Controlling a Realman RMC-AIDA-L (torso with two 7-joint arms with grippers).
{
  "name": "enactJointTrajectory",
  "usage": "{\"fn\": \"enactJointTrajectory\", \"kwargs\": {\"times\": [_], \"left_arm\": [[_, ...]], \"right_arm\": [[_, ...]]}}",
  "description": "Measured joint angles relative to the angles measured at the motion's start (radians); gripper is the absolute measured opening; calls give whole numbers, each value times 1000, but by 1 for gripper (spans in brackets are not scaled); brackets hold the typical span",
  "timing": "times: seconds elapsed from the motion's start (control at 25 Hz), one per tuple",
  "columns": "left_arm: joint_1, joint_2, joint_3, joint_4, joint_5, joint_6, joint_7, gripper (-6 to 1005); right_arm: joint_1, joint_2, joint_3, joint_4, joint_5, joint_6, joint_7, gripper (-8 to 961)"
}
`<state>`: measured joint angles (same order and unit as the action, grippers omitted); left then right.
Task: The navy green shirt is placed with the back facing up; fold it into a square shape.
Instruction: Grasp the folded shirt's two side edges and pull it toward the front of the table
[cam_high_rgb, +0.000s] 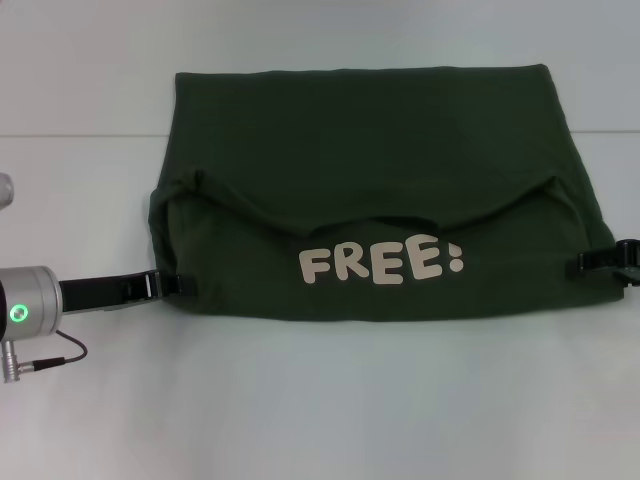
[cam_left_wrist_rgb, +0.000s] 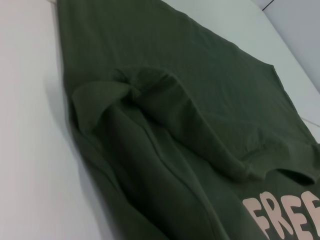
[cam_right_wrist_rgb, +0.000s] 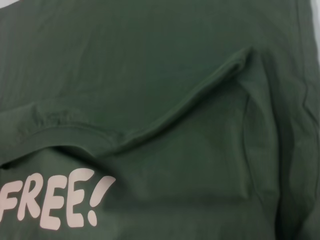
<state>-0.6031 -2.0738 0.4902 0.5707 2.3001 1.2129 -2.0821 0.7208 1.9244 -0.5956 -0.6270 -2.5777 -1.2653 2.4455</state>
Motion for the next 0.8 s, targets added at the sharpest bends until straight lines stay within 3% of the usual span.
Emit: {"fn": "enactJointTrajectory", "kwargs": {"times": [0.2, 0.44, 0.64, 0.8], "left_arm": [[0, 0, 0, 1, -3, 1, -1, 32], [0, 0, 0, 2, -4, 1, 2, 32], [-2, 5, 3, 3, 3, 38, -6, 32], [0, 18, -2, 21, 26, 126, -22, 31]], "right_arm": [[-2, 4, -23, -5, -1, 10, 0, 743], [-3, 4, -24, -5, -1, 6, 1, 496], [-3, 1, -24, -5, 3, -16, -4, 385], [-11, -14, -24, -14, 2, -100, -21, 296]]}}
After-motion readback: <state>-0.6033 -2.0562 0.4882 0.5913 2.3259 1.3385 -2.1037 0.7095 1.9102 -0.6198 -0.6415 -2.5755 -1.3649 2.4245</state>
